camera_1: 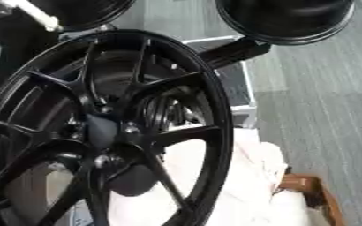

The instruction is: Pull the pin out of the wheel hub.

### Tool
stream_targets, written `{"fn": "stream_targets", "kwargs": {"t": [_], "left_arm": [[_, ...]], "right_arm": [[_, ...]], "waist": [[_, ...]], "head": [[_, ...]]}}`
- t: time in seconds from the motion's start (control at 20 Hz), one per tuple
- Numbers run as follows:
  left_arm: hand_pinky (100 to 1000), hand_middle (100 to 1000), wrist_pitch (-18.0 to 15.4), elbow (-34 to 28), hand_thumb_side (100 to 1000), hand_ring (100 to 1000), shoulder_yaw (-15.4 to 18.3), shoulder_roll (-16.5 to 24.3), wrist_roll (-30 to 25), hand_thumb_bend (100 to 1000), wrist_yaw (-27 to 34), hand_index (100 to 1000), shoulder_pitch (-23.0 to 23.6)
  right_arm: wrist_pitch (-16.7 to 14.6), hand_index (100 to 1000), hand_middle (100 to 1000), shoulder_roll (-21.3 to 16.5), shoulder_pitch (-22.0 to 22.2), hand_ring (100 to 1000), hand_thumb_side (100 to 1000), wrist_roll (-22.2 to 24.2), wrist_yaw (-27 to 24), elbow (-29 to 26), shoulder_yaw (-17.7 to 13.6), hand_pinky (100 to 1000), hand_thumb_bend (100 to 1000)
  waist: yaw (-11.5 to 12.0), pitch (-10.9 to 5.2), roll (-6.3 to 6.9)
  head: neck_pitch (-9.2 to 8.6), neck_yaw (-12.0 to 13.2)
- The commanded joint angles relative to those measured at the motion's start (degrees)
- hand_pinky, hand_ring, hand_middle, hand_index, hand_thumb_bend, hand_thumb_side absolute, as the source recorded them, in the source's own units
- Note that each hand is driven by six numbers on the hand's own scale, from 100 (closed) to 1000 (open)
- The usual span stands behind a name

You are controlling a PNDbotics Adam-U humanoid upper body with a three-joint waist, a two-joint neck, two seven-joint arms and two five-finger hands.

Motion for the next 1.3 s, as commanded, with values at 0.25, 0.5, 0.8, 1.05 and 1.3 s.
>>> {"fn": "stream_targets", "kwargs": {"t": [0.25,0.5,0.8,1.05,1.3], "left_arm": [[767,454,2.87,13.6,100,596,10.32,7.31,9.04,100,-0.2,515,6.39],[771,479,3.58,19.54,100,610,11.98,7.78,12.1,100,-3.09,538,10.08],[883,761,3.52,22.92,398,827,11.38,7.12,10.38,351,-6.0,811,13.28],[921,854,2.98,23.68,553,889,11.99,6.87,8.93,449,-5.73,904,14.0],[905,818,3.13,23.83,571,864,12.34,6.85,9.5,384,-4.78,876,14.3]], "right_arm": [[-0.28,765,682,-1.4,0.31,750,589,-0.82,-0.02,-1.02,-1.43,887,100],[-0.37,765,682,-1.17,0.27,750,587,-0.76,-0.16,-1.02,-1.46,887,100],[-0.5,764,681,-0.99,0.06,749,583,-0.75,-0.31,-1.02,-1.56,887,100],[-0.63,765,681,-1.1,-0.07,749,582,-0.77,-0.35,-1.02,-1.59,887,100],[-0.72,765,682,-1.32,-0.23,750,574,-0.79,-0.32,-1.02,-1.6,887,100]], "waist": [[1.66,-2.3,-0.71],[2.24,-2.73,-1.27],[2.16,-2.68,-1.77],[2.25,-2.65,-1.92],[2.4,-2.88,-1.9]], "head": [[-0.04,-1.02],[-0.27,-1.16],[-0.32,-0.87],[-0.26,-0.97],[-0.22,-0.99]]}}
